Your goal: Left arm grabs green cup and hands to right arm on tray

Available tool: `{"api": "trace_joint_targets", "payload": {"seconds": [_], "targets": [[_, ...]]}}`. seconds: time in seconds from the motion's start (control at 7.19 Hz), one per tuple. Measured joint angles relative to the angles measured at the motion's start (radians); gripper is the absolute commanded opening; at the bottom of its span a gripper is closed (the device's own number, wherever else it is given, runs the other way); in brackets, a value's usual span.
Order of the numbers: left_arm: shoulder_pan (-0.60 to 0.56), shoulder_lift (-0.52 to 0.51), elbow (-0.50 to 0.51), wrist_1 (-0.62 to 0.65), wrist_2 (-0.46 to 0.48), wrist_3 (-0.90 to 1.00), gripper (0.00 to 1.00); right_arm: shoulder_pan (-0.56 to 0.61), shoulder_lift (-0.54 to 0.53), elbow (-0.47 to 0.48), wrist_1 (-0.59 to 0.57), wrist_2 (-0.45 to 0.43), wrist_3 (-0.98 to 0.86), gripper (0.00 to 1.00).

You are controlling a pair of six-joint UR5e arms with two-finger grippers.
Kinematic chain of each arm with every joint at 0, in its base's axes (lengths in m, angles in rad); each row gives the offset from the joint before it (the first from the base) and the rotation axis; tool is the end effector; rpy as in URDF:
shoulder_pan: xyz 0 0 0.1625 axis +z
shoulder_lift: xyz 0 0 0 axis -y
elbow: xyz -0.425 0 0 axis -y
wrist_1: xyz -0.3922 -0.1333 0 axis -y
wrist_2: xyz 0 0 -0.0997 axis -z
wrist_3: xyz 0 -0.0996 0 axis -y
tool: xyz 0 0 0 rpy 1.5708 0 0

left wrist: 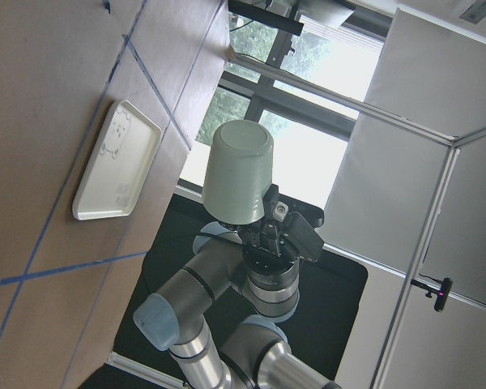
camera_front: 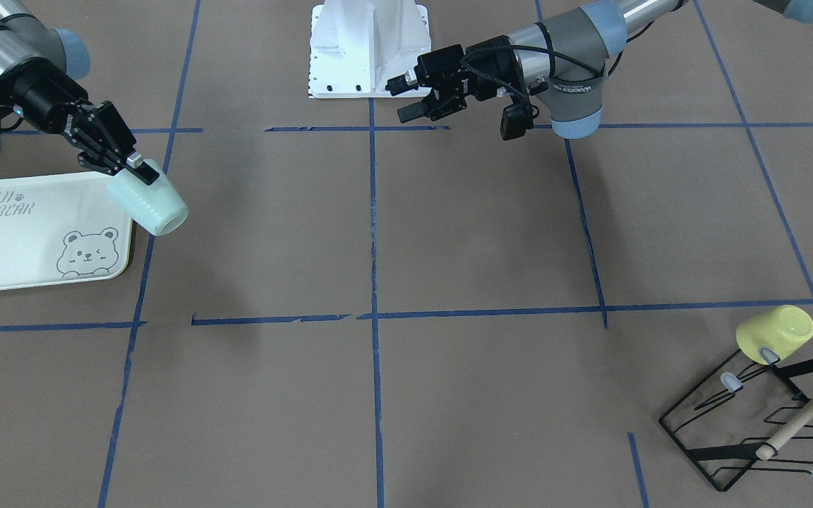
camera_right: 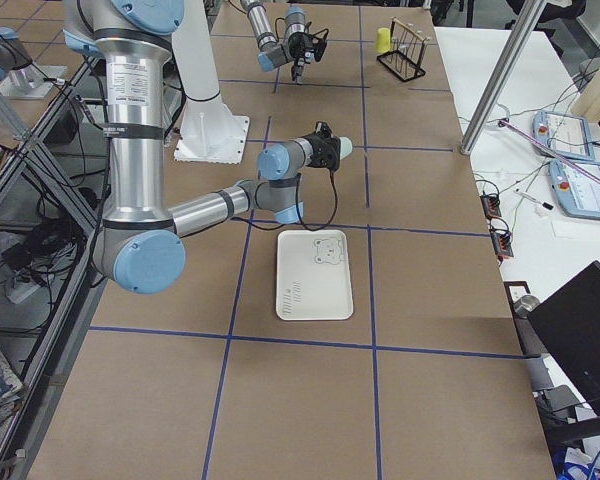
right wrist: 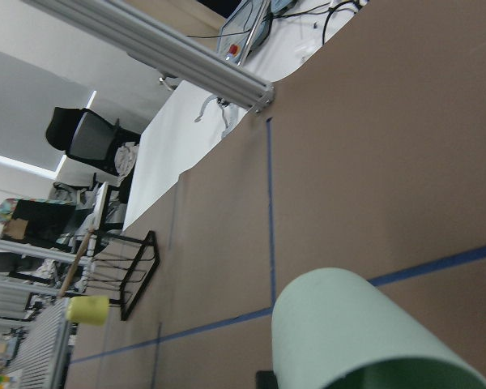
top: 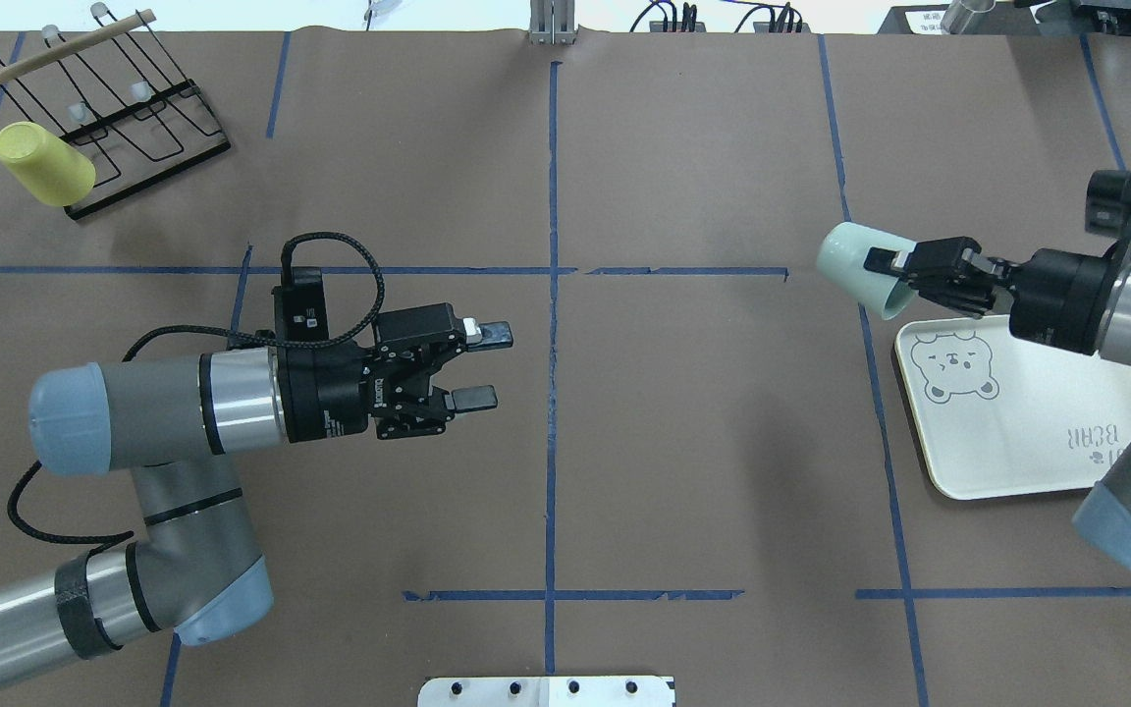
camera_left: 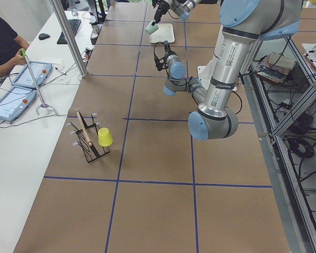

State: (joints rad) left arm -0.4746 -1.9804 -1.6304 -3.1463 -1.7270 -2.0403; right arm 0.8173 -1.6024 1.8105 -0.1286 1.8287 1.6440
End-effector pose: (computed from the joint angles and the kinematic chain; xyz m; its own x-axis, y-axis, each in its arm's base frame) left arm 0.4453 -0.3612 0.2414 -0.5105 -0.2402 -0.8256 0.1091 0.9343 -0.3393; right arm -0.2349 -0.4081 0.3992 -0.0930 0.0042 0.9957 -0.5258 0.8490 -0.0527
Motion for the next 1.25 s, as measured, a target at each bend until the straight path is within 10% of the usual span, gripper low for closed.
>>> {"api": "trace_joint_targets", "payload": {"seconds": [1.25], "targets": [[-0.176, 0.002, -0.075, 0.876, -0.018, 0.464, 1.0, 0.354, -0.157, 0.011, -0.821, 0.537, -0.872, 0.0]]}}
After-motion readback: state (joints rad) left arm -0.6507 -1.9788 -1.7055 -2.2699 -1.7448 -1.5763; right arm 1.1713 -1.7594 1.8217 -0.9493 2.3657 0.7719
